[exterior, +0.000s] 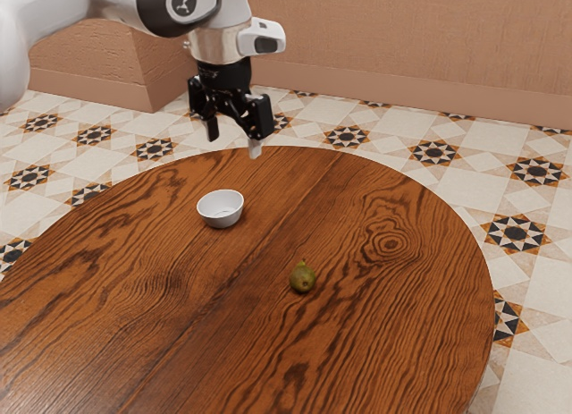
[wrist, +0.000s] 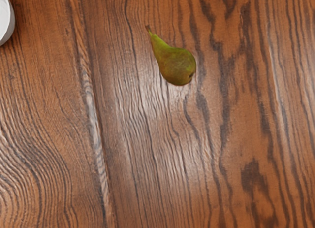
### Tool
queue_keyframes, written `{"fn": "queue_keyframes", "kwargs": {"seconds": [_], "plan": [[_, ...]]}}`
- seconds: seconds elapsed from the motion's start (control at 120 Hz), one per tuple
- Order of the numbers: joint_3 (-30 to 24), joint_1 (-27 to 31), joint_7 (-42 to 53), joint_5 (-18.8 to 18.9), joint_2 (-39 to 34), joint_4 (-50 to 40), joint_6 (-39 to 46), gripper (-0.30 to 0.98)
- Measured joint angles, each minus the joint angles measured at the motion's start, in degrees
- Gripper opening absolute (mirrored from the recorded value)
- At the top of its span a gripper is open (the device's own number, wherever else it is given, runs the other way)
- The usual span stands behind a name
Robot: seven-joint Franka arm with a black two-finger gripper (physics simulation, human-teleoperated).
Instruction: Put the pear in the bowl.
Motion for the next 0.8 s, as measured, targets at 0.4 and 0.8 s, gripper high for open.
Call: {"fn": "queue_keyframes", "kwargs": {"seconds": [0.4, 0.8], "plan": [[-1.2, 0.0, -3.6, -4.7, 17.8, -0.1, 9.1, 0.69], [2.2, 0.0, -14.7, -12.7, 21.1, -13.4, 26.8, 0.69]]}}
